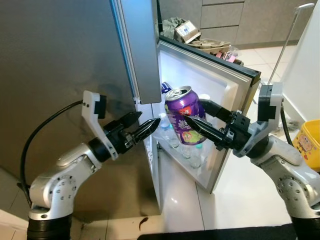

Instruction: Restocking fridge

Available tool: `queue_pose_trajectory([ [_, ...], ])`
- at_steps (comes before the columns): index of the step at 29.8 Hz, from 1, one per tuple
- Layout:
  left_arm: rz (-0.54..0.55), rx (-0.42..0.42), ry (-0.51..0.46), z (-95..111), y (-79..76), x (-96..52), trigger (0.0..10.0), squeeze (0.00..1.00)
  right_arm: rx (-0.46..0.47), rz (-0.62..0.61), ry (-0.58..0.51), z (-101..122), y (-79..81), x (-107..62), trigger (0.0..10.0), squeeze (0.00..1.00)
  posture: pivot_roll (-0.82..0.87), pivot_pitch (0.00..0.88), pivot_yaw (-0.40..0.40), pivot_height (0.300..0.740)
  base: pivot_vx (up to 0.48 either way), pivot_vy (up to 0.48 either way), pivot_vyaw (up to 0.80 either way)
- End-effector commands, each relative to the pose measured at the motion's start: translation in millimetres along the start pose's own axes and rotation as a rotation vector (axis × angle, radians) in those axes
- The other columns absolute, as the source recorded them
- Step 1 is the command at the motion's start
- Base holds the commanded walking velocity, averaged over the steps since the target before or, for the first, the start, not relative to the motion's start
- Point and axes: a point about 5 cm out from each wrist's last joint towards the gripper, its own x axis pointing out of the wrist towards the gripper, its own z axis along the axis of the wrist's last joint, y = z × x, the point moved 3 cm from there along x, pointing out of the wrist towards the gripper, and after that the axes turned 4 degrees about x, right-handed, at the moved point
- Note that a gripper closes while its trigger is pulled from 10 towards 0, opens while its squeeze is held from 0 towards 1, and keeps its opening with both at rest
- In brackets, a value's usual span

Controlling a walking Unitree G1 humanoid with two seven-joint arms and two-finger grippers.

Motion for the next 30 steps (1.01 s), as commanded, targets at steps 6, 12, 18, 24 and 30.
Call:
queue_pose_trajectory([
  [6, 0.001, -0.06, -0.06, 18, 7.2, -11.7, 10.0, 0.0, 0.087, 0.073, -0.035, 13, 10.7, -8.7, 10.0, 0.0, -0.08, 0.106, 0.032, 0.74, 0.0, 0.0, 0.0],
  [12, -0.117, -0.114, -0.138, 31, -13.5, -11.3, 10.0, 0.0, 0.209, 0.126, -0.111, 28, 13.8, -15.5, 10.0, 0.0, -0.08, 0.104, 0.022, 0.74, 0.0, 0.0, 0.0],
  [18, -0.21, -0.11, -0.141, 30, -39.5, -1.3, 10.0, 0.0, 0.234, 0.106, -0.11, 30, 7.8, -18.0, 10.0, 0.0, -0.08, 0.101, 0.014, 0.74, 0.0, 0.0, 0.0],
  [24, -0.273, -0.084, -0.131, 30, -56.6, 4.5, 10.0, 0.29, 0.24, 0.109, -0.096, 29, 7.9, -18.1, 10.0, 0.0, -0.08, 0.1, 0.013, 0.74, 0.0, 0.0, 0.0],
  [30, -0.304, -0.08, -0.15, 36, -63.9, 11.3, 10.0, 1.0, 0.245, 0.113, -0.086, 30, 7.9, -17.4, 10.0, 0.0, -0.08, 0.094, 0.01, 0.74, 0.0, 0.0, 0.0],
])
